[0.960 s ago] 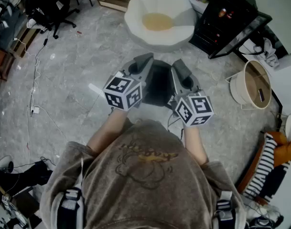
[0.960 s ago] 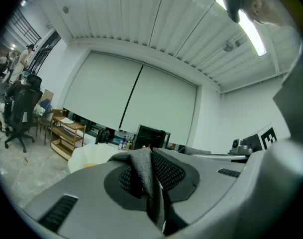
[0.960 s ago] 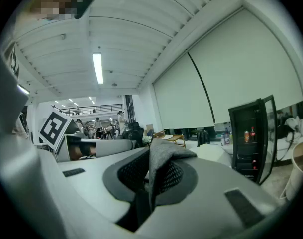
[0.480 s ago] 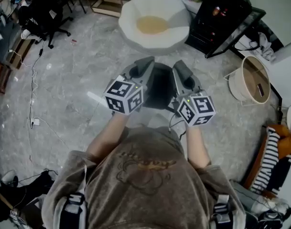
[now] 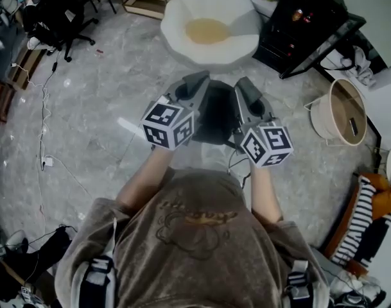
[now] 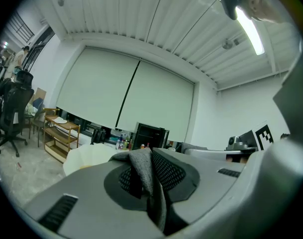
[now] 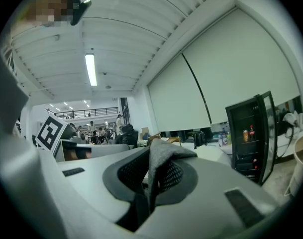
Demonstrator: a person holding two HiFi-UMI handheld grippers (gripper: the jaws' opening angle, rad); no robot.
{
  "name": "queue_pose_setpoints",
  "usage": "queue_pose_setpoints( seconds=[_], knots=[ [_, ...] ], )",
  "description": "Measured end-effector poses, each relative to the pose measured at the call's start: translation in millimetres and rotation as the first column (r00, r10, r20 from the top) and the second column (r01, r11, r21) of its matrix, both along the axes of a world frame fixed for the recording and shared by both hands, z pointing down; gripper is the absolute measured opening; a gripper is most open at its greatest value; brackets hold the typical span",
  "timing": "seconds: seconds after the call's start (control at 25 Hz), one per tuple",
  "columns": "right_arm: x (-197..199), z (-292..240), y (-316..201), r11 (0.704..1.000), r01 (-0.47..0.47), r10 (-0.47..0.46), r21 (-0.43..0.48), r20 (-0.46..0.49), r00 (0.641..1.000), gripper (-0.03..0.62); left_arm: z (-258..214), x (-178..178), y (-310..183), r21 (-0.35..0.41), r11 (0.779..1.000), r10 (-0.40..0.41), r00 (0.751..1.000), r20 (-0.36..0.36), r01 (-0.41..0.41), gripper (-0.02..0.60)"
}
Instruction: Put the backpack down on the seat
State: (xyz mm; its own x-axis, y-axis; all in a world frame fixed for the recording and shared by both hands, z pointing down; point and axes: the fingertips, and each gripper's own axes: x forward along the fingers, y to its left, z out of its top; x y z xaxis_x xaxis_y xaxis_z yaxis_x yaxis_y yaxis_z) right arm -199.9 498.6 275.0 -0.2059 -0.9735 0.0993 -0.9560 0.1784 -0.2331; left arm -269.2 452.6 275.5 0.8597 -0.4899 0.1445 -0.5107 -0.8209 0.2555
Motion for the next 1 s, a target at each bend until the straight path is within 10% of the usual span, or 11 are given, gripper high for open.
queue_pose_setpoints(
  seconds=[1.0],
  knots=[
    [120,2,-191,0.992,0.119,-0.118,-0.039,0.032,0.993,0.034,13,119,-195,-0.075,0.995,-0.068,0.997,0.024,0.069,0.035]
  ],
)
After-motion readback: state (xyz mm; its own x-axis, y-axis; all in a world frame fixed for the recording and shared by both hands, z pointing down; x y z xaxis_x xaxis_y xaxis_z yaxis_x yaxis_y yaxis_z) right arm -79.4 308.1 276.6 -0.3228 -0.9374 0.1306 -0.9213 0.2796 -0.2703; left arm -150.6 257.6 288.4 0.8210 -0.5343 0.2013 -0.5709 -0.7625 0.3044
